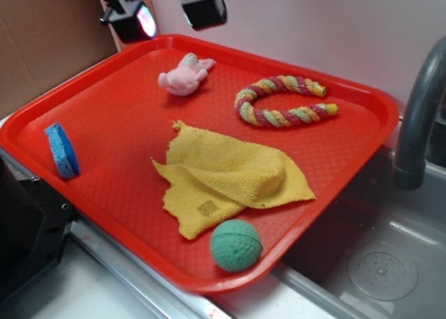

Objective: Grab the multicolored rope.

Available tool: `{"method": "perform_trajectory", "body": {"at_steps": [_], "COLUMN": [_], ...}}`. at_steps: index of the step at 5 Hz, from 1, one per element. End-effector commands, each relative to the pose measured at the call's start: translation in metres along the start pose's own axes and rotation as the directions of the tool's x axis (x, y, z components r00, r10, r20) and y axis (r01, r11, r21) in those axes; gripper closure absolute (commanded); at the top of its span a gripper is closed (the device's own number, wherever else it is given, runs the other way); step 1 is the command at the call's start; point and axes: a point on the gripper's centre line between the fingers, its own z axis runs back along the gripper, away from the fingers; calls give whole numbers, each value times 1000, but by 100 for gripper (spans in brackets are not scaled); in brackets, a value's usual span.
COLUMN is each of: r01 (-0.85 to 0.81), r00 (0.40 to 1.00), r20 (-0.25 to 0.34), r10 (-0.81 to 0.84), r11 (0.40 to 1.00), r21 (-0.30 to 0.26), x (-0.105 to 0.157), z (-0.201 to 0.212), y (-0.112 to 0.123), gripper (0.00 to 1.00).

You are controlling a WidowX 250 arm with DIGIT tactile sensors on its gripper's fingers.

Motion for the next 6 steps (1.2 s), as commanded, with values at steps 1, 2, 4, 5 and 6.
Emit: {"method": "perform_trajectory", "body": {"at_steps": [1,2,4,5,6], "r01": [-18,37,96,101,109], "r00": [998,995,986,987,987], "r20": [-56,-95,-160,-151,-147], "r10": [23,-20,-55,-62,-73], "r11": [997,984,961,958,959], "r21": [74,174,261,270,262], "x": [42,32,11,11,13], "z": [-60,-86,-106,-104,-106], "y": [-22,-30,-15,-13,-13], "gripper": [0,0,13,100,100]}}
